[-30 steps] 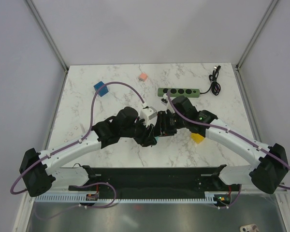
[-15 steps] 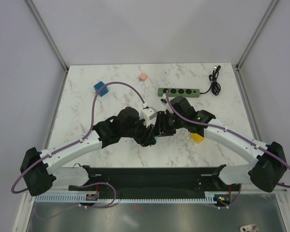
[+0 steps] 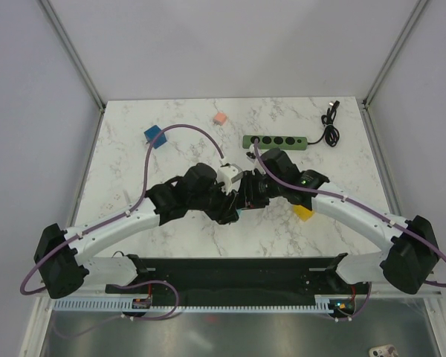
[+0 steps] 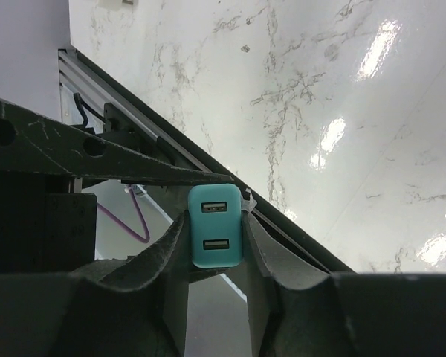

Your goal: Insert the plug

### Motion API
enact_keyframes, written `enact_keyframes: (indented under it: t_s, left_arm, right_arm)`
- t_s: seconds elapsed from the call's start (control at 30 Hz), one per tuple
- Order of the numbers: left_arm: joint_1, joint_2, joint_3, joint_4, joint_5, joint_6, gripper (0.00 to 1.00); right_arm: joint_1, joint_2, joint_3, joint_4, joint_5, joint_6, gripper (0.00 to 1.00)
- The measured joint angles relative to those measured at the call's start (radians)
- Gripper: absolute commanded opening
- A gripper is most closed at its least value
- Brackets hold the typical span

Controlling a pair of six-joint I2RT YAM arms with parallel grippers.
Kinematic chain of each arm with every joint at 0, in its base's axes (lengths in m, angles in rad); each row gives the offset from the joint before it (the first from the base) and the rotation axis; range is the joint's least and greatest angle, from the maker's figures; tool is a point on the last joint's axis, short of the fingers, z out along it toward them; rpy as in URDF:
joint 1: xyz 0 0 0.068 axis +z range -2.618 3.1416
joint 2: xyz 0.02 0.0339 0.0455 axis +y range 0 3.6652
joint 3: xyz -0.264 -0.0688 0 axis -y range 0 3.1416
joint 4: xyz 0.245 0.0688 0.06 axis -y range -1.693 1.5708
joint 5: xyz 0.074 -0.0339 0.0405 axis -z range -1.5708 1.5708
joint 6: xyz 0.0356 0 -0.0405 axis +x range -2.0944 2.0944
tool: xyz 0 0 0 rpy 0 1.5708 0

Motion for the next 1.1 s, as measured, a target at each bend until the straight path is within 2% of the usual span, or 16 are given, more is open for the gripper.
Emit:
enact_keyframes:
  t_s: [0.03, 0.07, 0.17, 0.23, 0.27, 0.37, 0.47, 0.57, 0.6, 0.73, 0.87, 1.1]
  left_arm:
    - [0.0, 0.005, 0.002, -0.003, 0.0, 0.0, 0.02]
    - [0.0, 0.01, 0.003, -0.007, 0.0, 0.0, 0.02]
    - [-0.004, 0.029, 0.012, -0.022, -0.001, 0.003, 0.02]
    - [-0.006, 0.042, 0.024, -0.034, -0.001, 0.003, 0.05]
    - [-0.006, 0.048, 0.031, -0.041, -0.002, 0.003, 0.13]
    - [-0.006, 0.064, 0.054, -0.059, -0.004, 0.006, 0.29]
    - [-0.006, 0.069, 0.067, -0.061, -0.006, 0.01, 0.38]
    - [-0.006, 0.069, 0.074, -0.06, -0.006, 0.014, 0.6]
    - [-0.006, 0.069, 0.076, -0.06, -0.005, 0.017, 0.63]
    - [-0.006, 0.069, 0.077, -0.042, 0.0, 0.017, 0.66]
    - [-0.006, 0.069, 0.077, -0.039, 0.0, 0.017, 0.76]
    - [-0.006, 0.068, 0.106, -0.084, 0.002, 0.028, 0.78]
  right_arm:
    - [0.0, 0.0, -0.006, 0.007, -0.002, -0.002, 0.29]
    - [-0.001, 0.001, -0.012, 0.012, -0.004, -0.001, 0.19]
    - [-0.002, 0.003, -0.026, 0.022, -0.011, -0.002, 0.0]
    - [-0.004, 0.003, -0.031, 0.023, -0.011, -0.002, 0.0]
    - [-0.005, 0.002, -0.032, 0.023, -0.011, -0.002, 0.0]
    - [-0.01, -0.003, -0.032, 0.023, -0.006, -0.001, 0.0]
    - [-0.011, -0.018, -0.032, 0.022, 0.013, 0.001, 0.0]
    - [-0.011, -0.032, -0.032, 0.022, 0.029, 0.006, 0.0]
    - [-0.011, -0.036, -0.032, 0.022, 0.036, 0.007, 0.0]
    - [-0.007, -0.051, -0.034, 0.022, 0.076, 0.013, 0.0]
    - [-0.008, -0.062, -0.034, 0.022, 0.106, 0.018, 0.0]
    - [-0.045, -0.099, -0.039, 0.016, 0.138, 0.022, 0.0]
